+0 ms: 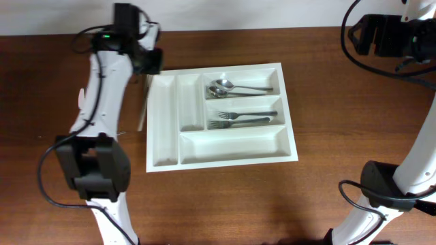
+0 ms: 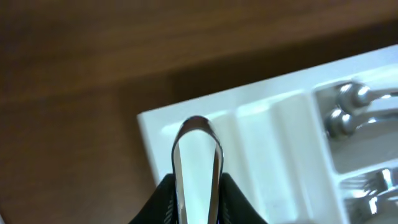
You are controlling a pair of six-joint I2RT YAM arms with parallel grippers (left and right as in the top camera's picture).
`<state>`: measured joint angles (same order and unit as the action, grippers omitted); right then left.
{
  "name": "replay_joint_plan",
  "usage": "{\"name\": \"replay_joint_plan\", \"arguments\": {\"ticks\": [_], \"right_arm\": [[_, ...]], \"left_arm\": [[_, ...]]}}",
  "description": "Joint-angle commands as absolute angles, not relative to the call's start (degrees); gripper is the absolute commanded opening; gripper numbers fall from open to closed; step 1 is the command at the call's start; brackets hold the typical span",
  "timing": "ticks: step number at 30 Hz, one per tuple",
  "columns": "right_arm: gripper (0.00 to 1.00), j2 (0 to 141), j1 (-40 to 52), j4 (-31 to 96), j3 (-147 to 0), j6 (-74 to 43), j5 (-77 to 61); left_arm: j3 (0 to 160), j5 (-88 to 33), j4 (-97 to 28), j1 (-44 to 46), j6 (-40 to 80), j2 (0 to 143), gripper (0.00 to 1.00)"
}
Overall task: Pack container
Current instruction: 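Lift the tongs with the left gripper and swing them over the tray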
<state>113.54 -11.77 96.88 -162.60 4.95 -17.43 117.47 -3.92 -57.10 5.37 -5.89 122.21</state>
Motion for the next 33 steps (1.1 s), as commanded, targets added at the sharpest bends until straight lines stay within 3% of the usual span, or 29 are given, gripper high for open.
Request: {"name": "replay_joint_plan", "arguments": {"ticks": [1, 16, 33], "right_arm": [[0.99, 113.89, -11.99, 96.71, -163.24, 5.06, -17.34], [0.99, 113.89, -11.99, 96.71, -163.24, 5.06, -17.34], [0.99, 113.89, -11.99, 96.71, -163.24, 5.06, -17.34]], "left_arm": [[118.17, -0.99, -56.58, 7.22, -2.09, 126.85, 0.02], [118.19, 1.69, -60.36, 7.99, -1.30, 131.96, 0.02], [118.19, -7.46, -68.77, 24.03, -27.18, 121.78, 0.02]]}}
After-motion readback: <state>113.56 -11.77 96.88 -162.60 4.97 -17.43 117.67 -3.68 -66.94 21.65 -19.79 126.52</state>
